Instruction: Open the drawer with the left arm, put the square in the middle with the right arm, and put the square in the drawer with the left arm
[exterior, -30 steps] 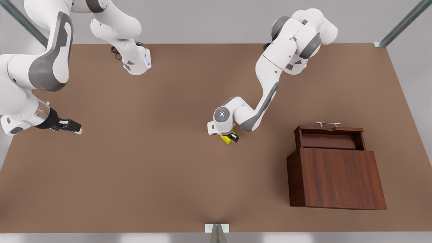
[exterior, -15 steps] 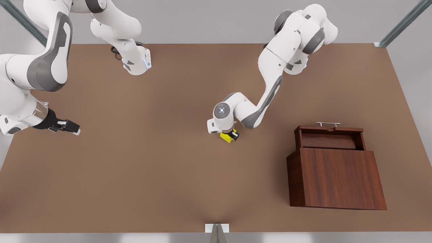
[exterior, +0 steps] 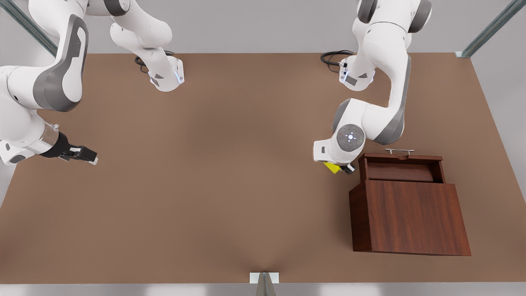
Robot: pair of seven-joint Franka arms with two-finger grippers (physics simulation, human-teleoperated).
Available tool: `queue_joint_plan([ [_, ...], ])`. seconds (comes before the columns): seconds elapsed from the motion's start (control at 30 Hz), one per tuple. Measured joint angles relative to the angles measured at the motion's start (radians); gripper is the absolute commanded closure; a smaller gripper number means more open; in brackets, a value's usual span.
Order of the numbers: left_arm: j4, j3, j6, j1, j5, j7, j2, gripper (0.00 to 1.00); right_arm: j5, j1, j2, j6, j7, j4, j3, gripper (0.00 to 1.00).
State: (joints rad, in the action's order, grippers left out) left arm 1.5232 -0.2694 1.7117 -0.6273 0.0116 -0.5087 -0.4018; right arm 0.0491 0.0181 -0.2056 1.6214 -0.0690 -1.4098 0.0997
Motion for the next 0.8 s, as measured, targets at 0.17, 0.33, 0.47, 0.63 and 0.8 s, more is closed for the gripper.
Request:
queue_joint_plan([
  [0.17,0.032,-0.197,-0.001,-0.002,0.023,-0.375,-0.001,0.27,0.000,0.000,0.000,0.000,0.000,0.000,0.000,0.00],
  [0.33,0.079,-0.315,0.001,-0.005,0.033,-0.592,-0.002,0.27,0.000,0.000,0.000,0.002,0.000,-0.001,0.000,0.00],
  [0.47,0.101,-0.348,0.005,-0.004,0.035,-0.667,-0.008,0.27,0.001,0.000,0.000,0.007,0.000,-0.002,0.000,0.00],
  [0.63,0.116,-0.367,0.006,-0.004,0.034,-0.697,-0.015,0.27,0.002,0.000,-0.001,0.009,0.000,-0.002,0.000,0.00],
  [0.8,0.135,-0.367,0.011,-0.005,0.034,-0.697,-0.019,0.25,0.002,0.000,0.000,0.009,0.000,-0.002,0.000,0.00],
])
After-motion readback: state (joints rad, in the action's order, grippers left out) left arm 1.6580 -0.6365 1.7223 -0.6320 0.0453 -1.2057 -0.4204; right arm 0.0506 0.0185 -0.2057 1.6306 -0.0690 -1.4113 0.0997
